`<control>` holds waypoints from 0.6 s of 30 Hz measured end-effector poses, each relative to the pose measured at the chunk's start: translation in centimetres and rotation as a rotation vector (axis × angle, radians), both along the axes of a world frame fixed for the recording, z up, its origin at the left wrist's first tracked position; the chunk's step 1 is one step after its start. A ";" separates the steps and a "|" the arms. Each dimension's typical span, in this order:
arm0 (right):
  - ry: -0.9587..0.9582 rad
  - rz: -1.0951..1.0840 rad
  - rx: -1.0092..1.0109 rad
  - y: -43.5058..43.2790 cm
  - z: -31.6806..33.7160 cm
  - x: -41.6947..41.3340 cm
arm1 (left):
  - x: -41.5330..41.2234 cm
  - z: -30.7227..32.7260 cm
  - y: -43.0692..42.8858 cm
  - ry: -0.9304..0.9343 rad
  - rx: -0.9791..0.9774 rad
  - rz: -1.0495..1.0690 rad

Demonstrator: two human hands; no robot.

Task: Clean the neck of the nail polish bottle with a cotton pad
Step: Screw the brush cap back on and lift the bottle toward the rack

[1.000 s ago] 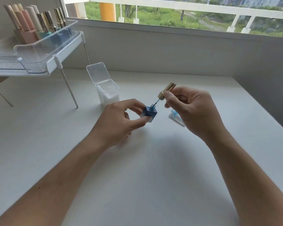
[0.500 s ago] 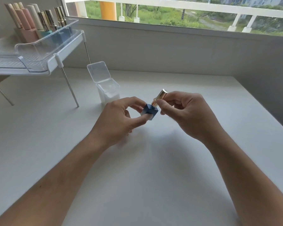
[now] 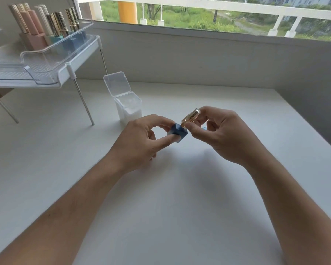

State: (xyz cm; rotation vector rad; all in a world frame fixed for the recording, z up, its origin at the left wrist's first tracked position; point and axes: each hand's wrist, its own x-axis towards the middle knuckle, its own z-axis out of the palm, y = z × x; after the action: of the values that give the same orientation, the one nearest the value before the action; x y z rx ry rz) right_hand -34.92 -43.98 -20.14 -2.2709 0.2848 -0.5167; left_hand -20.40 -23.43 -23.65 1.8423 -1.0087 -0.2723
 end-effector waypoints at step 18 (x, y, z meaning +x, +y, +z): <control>0.008 0.153 0.054 -0.9 0.0 -0.5 | 0.5 -0.3 0.2 0.171 0.067 -0.086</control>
State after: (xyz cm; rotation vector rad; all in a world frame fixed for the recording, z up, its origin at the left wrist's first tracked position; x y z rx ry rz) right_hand -35.43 -44.85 -20.13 -2.2215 0.1254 -0.4159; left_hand -19.88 -23.23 -23.90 1.8042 -0.9702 -0.5124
